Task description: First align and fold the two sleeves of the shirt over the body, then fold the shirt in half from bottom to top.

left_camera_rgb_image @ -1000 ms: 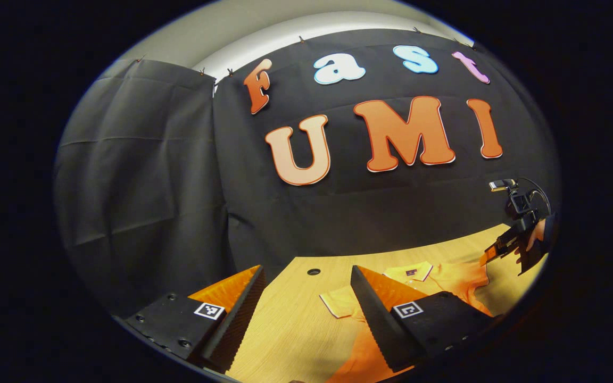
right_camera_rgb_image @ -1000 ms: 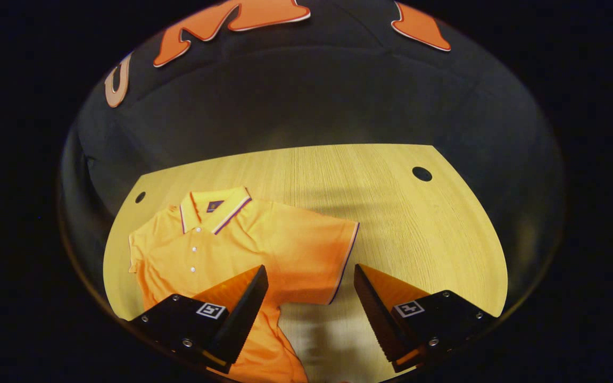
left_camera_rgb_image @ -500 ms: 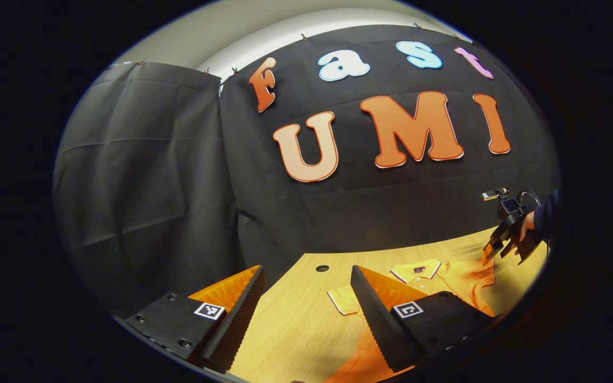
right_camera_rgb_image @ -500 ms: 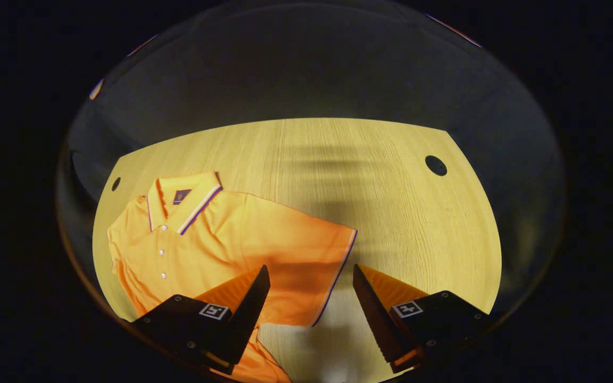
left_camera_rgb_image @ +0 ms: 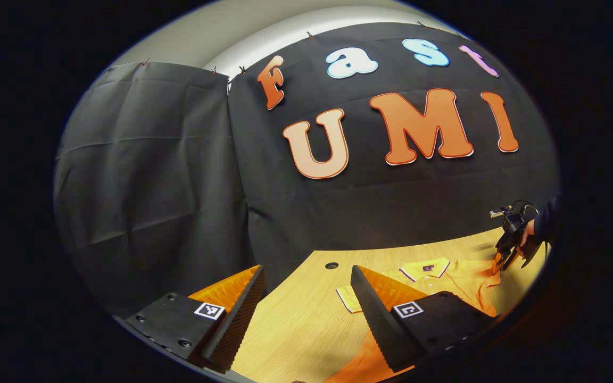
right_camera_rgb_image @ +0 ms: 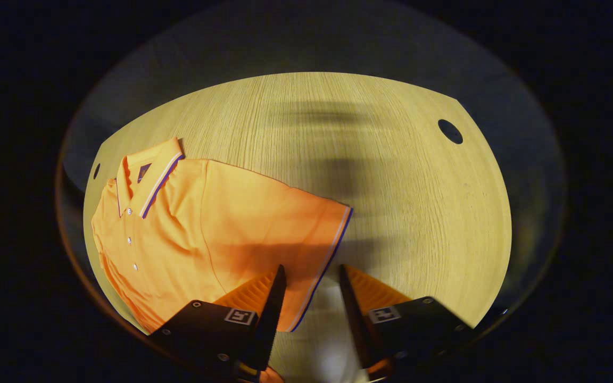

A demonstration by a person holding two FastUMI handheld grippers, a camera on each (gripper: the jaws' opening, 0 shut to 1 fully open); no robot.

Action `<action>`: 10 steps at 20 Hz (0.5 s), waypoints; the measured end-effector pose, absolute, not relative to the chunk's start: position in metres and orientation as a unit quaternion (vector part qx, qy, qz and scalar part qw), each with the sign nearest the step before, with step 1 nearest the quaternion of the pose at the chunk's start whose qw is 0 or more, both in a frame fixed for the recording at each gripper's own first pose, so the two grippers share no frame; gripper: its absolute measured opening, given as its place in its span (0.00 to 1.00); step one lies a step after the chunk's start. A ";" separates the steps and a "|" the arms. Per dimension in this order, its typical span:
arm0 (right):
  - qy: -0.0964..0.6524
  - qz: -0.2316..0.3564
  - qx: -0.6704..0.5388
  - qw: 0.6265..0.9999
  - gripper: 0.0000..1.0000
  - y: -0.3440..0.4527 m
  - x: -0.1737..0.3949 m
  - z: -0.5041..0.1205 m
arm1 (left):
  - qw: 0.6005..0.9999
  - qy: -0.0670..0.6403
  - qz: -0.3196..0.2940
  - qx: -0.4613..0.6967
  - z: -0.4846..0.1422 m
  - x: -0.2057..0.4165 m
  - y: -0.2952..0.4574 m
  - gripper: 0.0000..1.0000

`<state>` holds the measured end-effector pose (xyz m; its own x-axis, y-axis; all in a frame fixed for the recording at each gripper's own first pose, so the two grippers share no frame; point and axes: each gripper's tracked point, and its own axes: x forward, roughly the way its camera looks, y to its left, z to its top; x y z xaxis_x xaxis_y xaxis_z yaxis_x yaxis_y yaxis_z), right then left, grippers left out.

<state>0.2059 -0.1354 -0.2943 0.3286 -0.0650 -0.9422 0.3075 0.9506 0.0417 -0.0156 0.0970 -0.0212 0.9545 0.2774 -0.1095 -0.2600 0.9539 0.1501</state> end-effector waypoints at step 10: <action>0.515 -0.076 0.221 0.825 0.02 -0.119 0.226 -0.268 | 0.987 0.064 0.126 0.072 -0.021 -0.015 0.096 0.99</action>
